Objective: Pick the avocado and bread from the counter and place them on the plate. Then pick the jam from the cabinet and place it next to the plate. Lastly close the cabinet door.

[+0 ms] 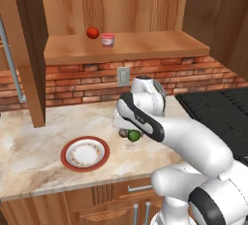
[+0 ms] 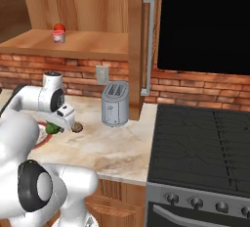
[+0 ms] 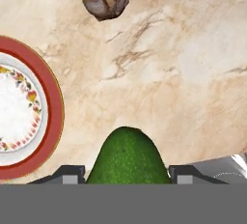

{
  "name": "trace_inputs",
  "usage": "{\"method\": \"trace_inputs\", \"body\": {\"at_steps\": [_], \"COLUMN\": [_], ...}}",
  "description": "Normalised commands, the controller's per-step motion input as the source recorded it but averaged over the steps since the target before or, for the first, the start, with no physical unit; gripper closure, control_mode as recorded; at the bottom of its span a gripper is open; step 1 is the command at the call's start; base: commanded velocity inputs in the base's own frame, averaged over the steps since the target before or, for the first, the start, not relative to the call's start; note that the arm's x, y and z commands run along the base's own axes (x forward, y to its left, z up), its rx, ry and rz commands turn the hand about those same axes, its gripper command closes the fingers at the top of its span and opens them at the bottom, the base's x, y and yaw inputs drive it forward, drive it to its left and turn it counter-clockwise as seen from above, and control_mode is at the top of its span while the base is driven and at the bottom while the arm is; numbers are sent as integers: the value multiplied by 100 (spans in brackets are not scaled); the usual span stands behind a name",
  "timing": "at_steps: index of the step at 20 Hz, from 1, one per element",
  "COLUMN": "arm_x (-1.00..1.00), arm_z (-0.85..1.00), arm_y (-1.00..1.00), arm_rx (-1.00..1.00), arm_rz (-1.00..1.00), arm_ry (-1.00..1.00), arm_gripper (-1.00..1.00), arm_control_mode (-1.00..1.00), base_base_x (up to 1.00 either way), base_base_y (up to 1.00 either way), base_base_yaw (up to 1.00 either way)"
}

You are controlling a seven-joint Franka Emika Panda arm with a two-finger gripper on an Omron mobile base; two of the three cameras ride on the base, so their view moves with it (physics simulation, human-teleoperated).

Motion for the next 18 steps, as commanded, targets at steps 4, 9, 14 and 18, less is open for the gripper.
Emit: {"method": "trace_inputs", "body": {"at_steps": [4, 9, 14, 18], "arm_x": [0, 1, 0, 6], "arm_z": [4, 0, 0, 0], "arm_y": [78, 71, 68, 74], "arm_rx": [0, 0, -2, -6], "arm_rz": [17, 14, 6, 4], "arm_ry": [0, 1, 0, 0], "arm_gripper": [100, 100, 100, 100], "arm_control_mode": [-100, -100, -100, -100], "base_base_x": [0, 0, 0, 0], "base_base_y": [0, 0, 0, 0], "base_base_yaw": [0, 0, 0, 0]}}
